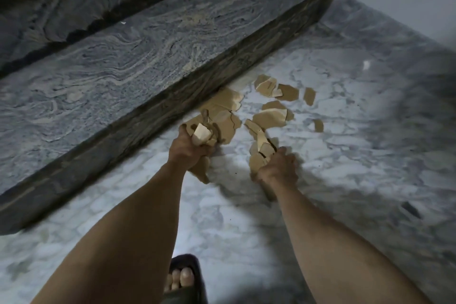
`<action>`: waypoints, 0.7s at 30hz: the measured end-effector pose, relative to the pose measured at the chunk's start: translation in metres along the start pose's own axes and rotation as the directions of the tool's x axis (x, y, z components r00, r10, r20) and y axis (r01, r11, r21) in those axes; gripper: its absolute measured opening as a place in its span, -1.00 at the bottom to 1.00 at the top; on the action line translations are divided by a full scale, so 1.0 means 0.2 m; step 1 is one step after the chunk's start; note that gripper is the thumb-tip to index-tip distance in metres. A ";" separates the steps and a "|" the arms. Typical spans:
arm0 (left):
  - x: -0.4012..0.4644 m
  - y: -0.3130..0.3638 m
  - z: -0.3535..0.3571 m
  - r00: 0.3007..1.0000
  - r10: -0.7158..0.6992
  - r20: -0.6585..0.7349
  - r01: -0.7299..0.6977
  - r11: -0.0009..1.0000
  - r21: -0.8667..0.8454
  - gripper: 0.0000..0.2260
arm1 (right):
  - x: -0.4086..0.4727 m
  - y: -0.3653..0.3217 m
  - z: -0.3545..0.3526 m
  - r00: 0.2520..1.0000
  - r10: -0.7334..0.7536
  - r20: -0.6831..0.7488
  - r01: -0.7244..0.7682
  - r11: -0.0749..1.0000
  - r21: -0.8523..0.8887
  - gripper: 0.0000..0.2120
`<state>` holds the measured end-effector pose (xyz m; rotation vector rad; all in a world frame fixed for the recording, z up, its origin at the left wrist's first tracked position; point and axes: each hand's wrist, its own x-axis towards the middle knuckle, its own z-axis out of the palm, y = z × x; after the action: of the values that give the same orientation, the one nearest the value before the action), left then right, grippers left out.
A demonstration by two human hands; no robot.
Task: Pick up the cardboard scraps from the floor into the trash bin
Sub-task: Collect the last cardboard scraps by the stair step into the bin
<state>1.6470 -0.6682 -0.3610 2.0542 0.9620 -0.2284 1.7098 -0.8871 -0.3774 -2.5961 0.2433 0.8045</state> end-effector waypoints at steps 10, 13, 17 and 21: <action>0.19 0.01 0.04 0.984 -0.085 0.156 0.098 0.993 -0.073 0.01 | 0.05 0.01 -0.02 0.999 0.019 0.031 -0.020 0.999 0.041 -0.14; 0.18 -0.01 0.05 0.986 -0.071 0.150 0.067 0.997 0.035 -0.12 | 0.05 0.02 -0.03 0.999 -0.014 0.052 0.011 0.999 0.052 -0.11; 0.12 0.03 0.04 0.991 0.018 0.131 -0.040 0.984 0.171 -0.44 | 0.06 0.03 -0.06 0.993 -0.079 0.084 0.072 0.994 0.084 -0.21; 0.15 0.09 0.01 0.954 0.072 0.292 -0.039 0.992 -0.116 -0.51 | 0.14 0.01 -0.18 0.965 -0.139 0.221 0.108 0.983 0.147 -0.14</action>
<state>1.6814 -0.6594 -0.3659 1.8784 0.7147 -0.4313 1.7502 -0.9062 -0.3668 -2.3425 0.0632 0.9976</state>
